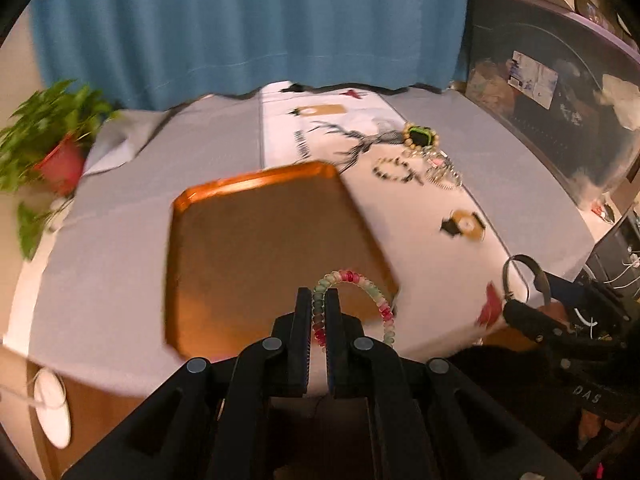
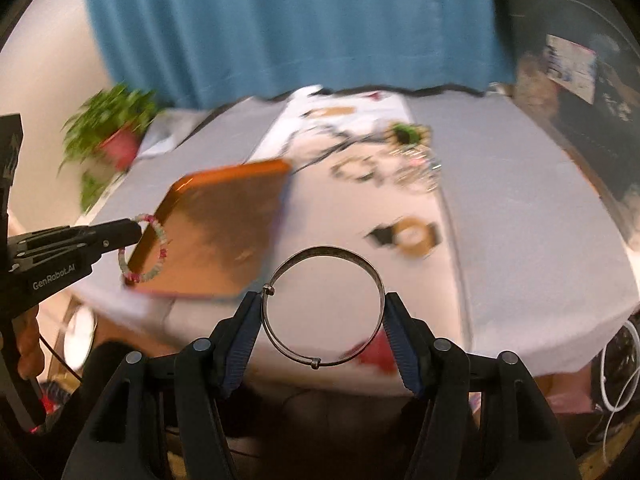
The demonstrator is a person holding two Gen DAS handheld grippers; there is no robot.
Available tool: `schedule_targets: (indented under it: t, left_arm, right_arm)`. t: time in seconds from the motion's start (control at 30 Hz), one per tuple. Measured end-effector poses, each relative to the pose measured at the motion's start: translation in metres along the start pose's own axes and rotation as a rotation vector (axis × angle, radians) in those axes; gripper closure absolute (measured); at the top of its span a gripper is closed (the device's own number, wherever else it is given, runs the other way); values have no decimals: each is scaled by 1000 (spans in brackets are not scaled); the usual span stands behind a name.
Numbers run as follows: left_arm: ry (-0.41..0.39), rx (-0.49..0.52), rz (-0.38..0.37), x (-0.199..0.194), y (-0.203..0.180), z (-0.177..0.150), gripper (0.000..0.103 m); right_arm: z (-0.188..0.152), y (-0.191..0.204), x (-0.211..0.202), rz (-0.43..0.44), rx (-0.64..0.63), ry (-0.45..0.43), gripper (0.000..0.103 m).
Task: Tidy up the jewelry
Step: 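Grasp the pink-green beaded bracelet with the left tool while the right tool carries the silver bangle, then lower both bracelets into the copper tray and open both tools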
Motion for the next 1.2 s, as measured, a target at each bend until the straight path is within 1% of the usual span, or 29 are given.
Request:
schedule_targets:
  t: [0.07, 0.23, 0.4, 0.5, 0.73, 0.9, 1.2]
  left_arm:
    - [-15, -10, 9, -14, 9, -14, 99]
    - [-42, -31, -4, -33, 23, -29, 99]
    - [-58, -46, -11, -40, 31, -35, 99]
    - [-62, -58, -7, -41, 37, -36, 99]
    - [-36, -85, 5, -25, 52, -35, 99]
    - [-22, -103, 21, -6, 66, -27, 99]
    - [-12, -129, 57, 38, 94, 5, 99]
  right_arm:
    - [-10, 19, -4, 16, -24, 11, 41]
    - [-22, 58, -19, 26, -90, 4, 41]
    - [-23, 80, -28, 17, -138, -6, 41]
    - [-20, 87, -25, 14, -154, -1, 41]
    - [-12, 97, -9, 19, -181, 16, 41]
    - [2, 99, 11, 27, -187, 19, 41]
    - [42, 109, 68, 44, -190, 26, 41]
Point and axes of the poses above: each gripper's, at about its wrist camera, not at the fingertips, and x roughly the way its jaws point, y to its left, z to its top, the point moved 6 cm from there along x, roughly the way its jaws point, and after that the axes turned 1 degree about y, right-handed, at the moved point
